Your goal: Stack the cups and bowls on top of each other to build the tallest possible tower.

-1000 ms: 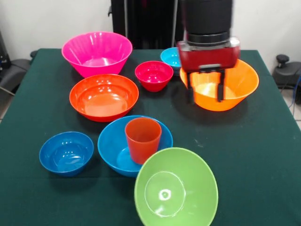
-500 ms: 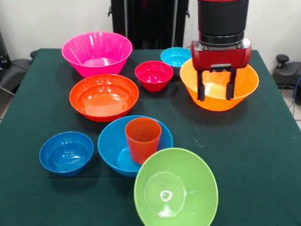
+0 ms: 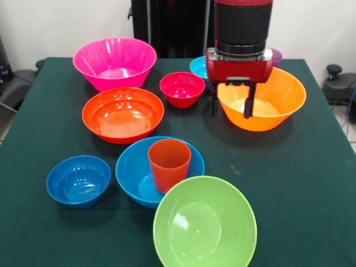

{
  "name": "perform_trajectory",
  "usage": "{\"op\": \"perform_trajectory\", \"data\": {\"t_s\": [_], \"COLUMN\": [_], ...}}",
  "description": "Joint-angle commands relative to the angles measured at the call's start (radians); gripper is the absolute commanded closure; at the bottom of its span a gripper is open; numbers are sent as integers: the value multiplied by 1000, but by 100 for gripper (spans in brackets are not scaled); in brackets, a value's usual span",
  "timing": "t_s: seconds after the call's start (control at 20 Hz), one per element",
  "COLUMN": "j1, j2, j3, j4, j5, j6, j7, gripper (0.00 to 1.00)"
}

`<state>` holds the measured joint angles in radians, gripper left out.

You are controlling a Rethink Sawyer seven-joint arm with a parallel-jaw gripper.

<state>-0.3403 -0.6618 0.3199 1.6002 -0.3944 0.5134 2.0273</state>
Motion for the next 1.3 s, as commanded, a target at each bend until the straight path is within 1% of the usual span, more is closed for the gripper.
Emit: {"op": "perform_trajectory", "data": {"t_s": [0.05, 0.75, 0.9, 1.05, 1.1, 1.15, 1.3], "j1": [46, 58, 62, 25, 17, 3, -23], "j2": [60, 43, 31, 25, 24, 15, 17], "j3": [-57, -93, -105, -81, -78, -76, -67], "j4": [54, 81, 105, 145, 155, 187, 216], "j5": [26, 75, 64, 68, 61, 53, 48], "j6": [-69, -74, -109, -116, -135, -163, -183], "j7": [184, 139, 135, 101, 96, 95, 81], "gripper": [0, 0, 0, 0, 0, 0, 0]}}
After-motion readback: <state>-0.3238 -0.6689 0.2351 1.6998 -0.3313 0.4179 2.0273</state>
